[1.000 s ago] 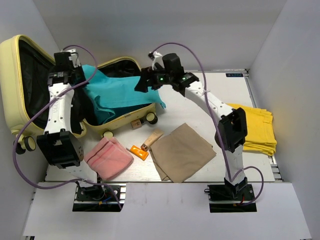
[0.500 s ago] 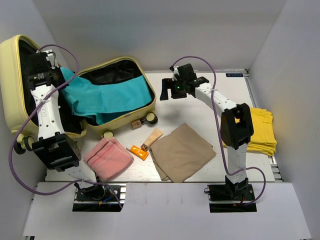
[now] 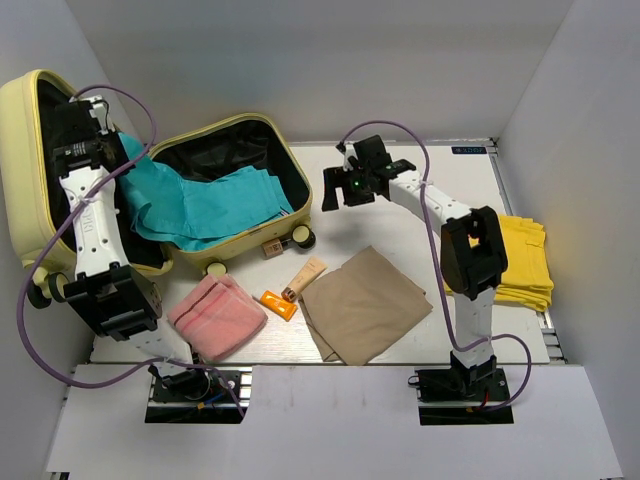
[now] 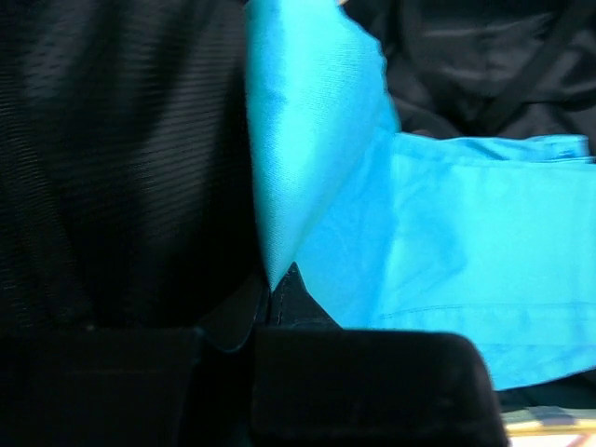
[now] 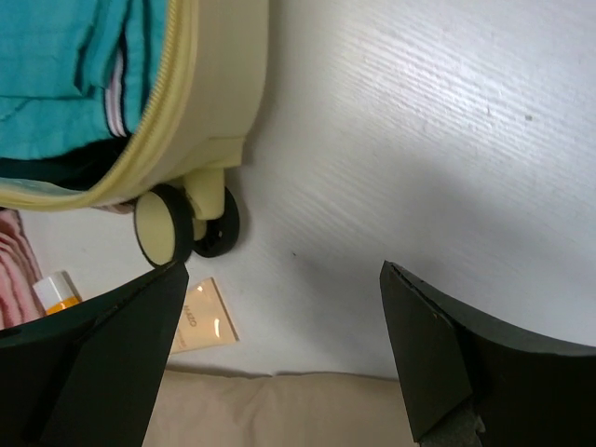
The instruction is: Pack the luggage
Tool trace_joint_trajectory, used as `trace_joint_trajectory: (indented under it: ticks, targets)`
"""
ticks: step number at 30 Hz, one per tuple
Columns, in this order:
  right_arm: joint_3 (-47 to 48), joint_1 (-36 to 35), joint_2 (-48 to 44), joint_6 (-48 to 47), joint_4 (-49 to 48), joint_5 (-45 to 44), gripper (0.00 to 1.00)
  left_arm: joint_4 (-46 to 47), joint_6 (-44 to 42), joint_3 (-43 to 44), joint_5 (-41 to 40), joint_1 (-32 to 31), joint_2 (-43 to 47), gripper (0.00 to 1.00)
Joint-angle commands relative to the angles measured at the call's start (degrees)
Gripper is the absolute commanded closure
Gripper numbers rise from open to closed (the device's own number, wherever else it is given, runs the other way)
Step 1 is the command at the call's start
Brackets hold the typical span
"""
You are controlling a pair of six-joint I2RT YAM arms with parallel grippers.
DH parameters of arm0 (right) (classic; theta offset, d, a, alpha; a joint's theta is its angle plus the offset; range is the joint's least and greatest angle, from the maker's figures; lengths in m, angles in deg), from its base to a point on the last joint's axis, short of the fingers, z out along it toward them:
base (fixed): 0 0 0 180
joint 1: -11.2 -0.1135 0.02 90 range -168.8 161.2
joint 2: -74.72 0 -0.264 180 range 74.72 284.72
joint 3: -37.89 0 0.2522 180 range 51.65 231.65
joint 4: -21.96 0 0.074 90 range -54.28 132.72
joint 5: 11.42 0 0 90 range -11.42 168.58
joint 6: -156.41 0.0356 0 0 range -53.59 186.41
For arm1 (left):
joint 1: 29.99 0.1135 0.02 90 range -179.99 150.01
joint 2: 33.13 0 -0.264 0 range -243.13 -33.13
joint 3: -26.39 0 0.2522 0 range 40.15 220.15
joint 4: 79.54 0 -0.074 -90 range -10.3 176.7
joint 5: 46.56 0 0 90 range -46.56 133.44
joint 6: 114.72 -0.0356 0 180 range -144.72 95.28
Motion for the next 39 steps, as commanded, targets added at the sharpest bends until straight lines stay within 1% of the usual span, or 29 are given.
trace_joint_trajectory:
  ticks: [1,2,4,5,6,7,8,9,10,12,13,15,16,20,21,23,29,30,31,32,33,34,35,37,39]
  targets:
    - [-1.8,0.39,-4.66,-1.28,1.17,-2.87,0.1,2.85,3.99,0.04,4.11,-2.34,1.59,0.99]
    - [-2.33,0.39,-4.75,-1.1,1.09,-3.4,0.1,3.9,4.08,-0.5,4.11,-6.0,1.42,0.99]
    - [-4.17,0.47,-5.63,-0.75,1.35,-4.02,0.1,4.78,5.56,-1.11,3.06,-8.48,0.54,0.99]
    - [-5.05,0.56,-6.68,-0.48,1.35,-5.06,0.1,4.96,5.57,-0.94,2.97,-12.59,-0.59,0.99]
    - [-5.49,0.65,-6.86,-0.31,1.53,-5.34,0.1,5.05,6.7,-0.59,2.27,-13.93,-2.17,0.99]
    - [-6.71,0.74,-7.21,0.22,1.7,-5.86,0.1,4.96,7.5,0.02,2.26,-17.17,-2.88,0.99]
    - [-7.07,0.82,-8.0,0.4,2.05,-7.35,0.1,4.79,9.25,0.37,0.44,-18.16,-5.15,0.99]
    - [-7.6,0.91,-8.53,0.48,2.32,-7.62,0.1,4.79,10.05,0.9,0.07,-19.04,-5.96,0.99]
    - [-8.91,0.83,-8.8,0.75,2.67,-9.02,0.1,4.87,11.19,1.08,-0.54,-21.92,-6.66,0.99]
    - [-9.88,0.83,-10.11,1.1,3.11,-10.95,0.1,5.92,13.57,0.82,-0.99,-23.43,-9.56,0.99]
    - [-11.37,1.0,-10.55,1.27,3.29,-11.57,0.1,6.19,15.83,0.9,-1.42,-25.53,-10.09,0.99]
    - [-12.26,1.0,-11.96,1.36,3.29,-12.71,0.1,8.12,16.64,0.99,-1.51,-26.95,-12.9,0.99]
    - [-13.74,1.09,-12.31,1.45,3.37,-12.98,0.1,8.82,17.69,0.99,-2.3,-29.13,-14.21,0.99]
    - [-15.95,1.26,-14.68,1.63,3.99,-14.39,0.1,11.64,21.38,3.8,-5.2,-32.05,-18.96,0.99]
    - [-16.65,1.26,-15.04,1.72,4.16,-14.39,0.1,11.64,22.96,4.76,-5.21,-32.4,-21.06,0.99]
    - [-17.53,1.44,-15.74,1.98,4.61,-16.32,0.1,12.08,26.12,5.99,-4.16,-32.67,-22.31,0.99]
    - [-18.33,1.53,-16.18,2.51,6.19,-17.47,0.1,16.3,29.12,6.01,-3.62,-34.33,-26.61,0.99]
    - [-18.59,1.27,-16.44,2.51,6.19,-17.12,0.1,16.74,29.39,5.92,-2.58,-34.51,-26.88,0.99]
    - [-18.85,1.26,-16.62,2.51,6.1,-17.2,0.1,18.31,29.48,5.74,-1.87,-34.43,-27.32,0.96]
    - [-18.77,1.26,-16.71,1.98,6.1,-17.2,0.1,18.76,29.91,5.57,-1.52,-34.43,-27.5,0.87]
    - [-18.68,1.35,-16.88,1.63,6.1,-16.94,0.1,18.94,29.31,5.56,-0.65,-34.43,-27.5,0.69]
    - [-18.5,1.27,-16.8,1.54,6.27,-17.11,0.1,18.68,28.95,5.83,-0.46,-34.43,-27.06,0.24]
    - [-18.42,1.26,-16.88,0.76,6.45,-17.03,0.1,18.15,28.34,5.74,-0.11,-34.43,-26.8,0.0]
    - [-18.5,1.27,-17.76,0.05,6.45,-17.2,0.1,17.45,26.14,6.35,0.07,-34.43,-25.31,0.0]
    - [-19.46,1.26,-18.99,-0.48,5.31,-17.03,0.1,15.95,23.35,5.57,-0.89,-34.25,-21.81,0.0]
